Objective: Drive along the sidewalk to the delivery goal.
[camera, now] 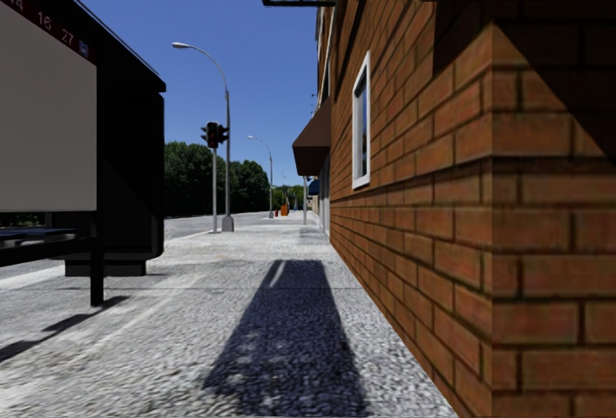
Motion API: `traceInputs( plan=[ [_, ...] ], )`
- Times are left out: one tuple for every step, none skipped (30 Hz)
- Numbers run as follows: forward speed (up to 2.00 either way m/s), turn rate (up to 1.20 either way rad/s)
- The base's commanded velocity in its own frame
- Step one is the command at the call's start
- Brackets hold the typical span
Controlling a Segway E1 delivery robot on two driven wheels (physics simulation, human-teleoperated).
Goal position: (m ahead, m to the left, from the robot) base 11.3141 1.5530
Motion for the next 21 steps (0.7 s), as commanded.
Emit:
traceInputs(
  plan=[
    [2.0, 0.0],
    [2.0, 0.0],
    [2.0, 0.09],
    [2.0, 0.24],
    [2.0, 0.38],
    [2.0, 0.45],
    [2.0, 0.4],
    [2.0, 0.2],
    [2.0, 0.05],
    [2.0, 0.0],
    [2.0, 0.0],
    [2.0, 0.0],
    [2.0, 0.0],
    [2.0, 0.0],
    [2.0, 0.0],
    [2.0, 0.0],
    [2.0, 0.0],
    [2.0, 0.02],
    [2.0, 0.2],
    [2.0, 0.37],
    [2.0, 0.37]
  ],
)
